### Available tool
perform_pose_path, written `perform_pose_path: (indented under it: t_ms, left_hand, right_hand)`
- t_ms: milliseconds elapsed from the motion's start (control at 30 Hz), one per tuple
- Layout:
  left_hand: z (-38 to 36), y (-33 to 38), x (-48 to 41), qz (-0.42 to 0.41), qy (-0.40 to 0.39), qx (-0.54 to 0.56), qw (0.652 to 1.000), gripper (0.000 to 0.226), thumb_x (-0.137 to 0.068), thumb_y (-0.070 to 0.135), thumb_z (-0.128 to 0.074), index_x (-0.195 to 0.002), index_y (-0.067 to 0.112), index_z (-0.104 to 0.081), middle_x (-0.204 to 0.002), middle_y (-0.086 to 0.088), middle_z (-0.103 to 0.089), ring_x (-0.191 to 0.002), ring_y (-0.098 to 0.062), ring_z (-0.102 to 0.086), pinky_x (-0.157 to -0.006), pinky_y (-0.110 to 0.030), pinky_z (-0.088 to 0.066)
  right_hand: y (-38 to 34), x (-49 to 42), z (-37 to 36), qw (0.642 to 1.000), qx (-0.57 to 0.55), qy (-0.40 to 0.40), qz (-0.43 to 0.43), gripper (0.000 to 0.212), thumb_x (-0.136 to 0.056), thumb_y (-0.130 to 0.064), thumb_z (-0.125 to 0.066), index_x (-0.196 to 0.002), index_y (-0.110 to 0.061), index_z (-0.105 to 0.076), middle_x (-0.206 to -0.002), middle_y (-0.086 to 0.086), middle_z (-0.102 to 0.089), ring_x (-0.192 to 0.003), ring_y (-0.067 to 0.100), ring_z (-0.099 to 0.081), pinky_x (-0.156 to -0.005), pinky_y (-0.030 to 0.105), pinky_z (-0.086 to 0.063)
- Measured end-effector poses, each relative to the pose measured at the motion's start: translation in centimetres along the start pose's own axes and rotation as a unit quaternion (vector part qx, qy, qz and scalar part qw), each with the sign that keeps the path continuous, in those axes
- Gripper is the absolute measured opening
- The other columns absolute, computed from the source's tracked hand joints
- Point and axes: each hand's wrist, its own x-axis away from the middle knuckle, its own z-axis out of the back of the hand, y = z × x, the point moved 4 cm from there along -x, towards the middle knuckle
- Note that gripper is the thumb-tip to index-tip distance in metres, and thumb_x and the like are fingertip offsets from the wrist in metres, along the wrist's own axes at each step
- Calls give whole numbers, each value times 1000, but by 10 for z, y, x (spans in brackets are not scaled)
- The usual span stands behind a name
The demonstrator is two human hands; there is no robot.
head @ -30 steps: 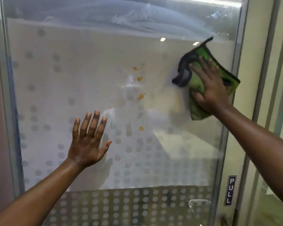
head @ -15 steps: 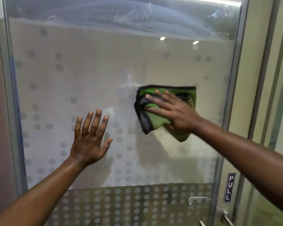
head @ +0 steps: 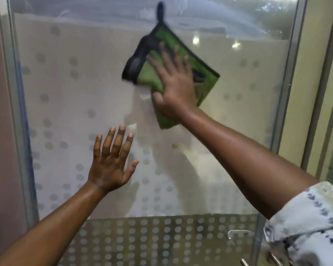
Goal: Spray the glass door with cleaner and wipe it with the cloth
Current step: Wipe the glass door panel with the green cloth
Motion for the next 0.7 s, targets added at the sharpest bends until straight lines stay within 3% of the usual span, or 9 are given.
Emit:
perform_pose_path:
  t_ms: [100,267,367,467,633,700]
  left_hand:
    - [2,0,-1,3,16,5,1000,76,-100,55,-39,-160,10,-27,-166,-19,-22,-154,-39,-18,-124,-61,-16]
    - [2,1,0,3,9,8,1000,75,-100,53,-39,-159,8,-28,-168,-19,-19,-155,-39,-18,-123,-63,-17]
    - [1,0,1,-2,3,-3,1000,78,-99,55,-38,-162,11,-22,-170,-16,-14,-157,-38,-14,-123,-62,-17]
    - [-1,-1,0,-3,-2,-3,1000,79,-100,56,-36,-163,12,-19,-171,-15,-11,-158,-37,-12,-123,-62,-17]
    - [-2,-2,1,-4,-2,-4,1000,79,-99,55,-37,-163,12,-20,-171,-15,-11,-157,-37,-12,-123,-62,-18]
    - [-2,-2,1,-1,-6,-6,1000,79,-99,55,-38,-163,11,-22,-171,-15,-11,-157,-37,-12,-123,-62,-16]
  right_hand:
    - [-33,60,-27,967,25,-100,234,79,-86,-47,-58,-159,-26,-37,-171,8,-22,-159,38,-13,-130,53,-6]
    - [16,86,-15,897,35,-193,396,72,-89,-38,-63,-157,-24,-42,-169,4,-28,-159,31,-19,-130,47,-13]
    - [75,29,12,938,27,-145,313,69,-87,-30,-66,-153,-21,-49,-166,7,-35,-156,32,-28,-128,47,-19]
    - [114,-12,33,979,35,-91,179,71,-88,-32,-59,-157,-26,-42,-170,2,-28,-158,30,-21,-128,41,-8]
    - [77,17,14,1000,-15,5,-6,75,-83,-39,-54,-156,-31,-41,-171,1,-25,-160,30,-16,-130,48,-5]
    - [56,53,-1,999,-28,20,-24,79,-80,-39,-58,-157,-30,-40,-171,4,-25,-159,32,-15,-130,48,-3]
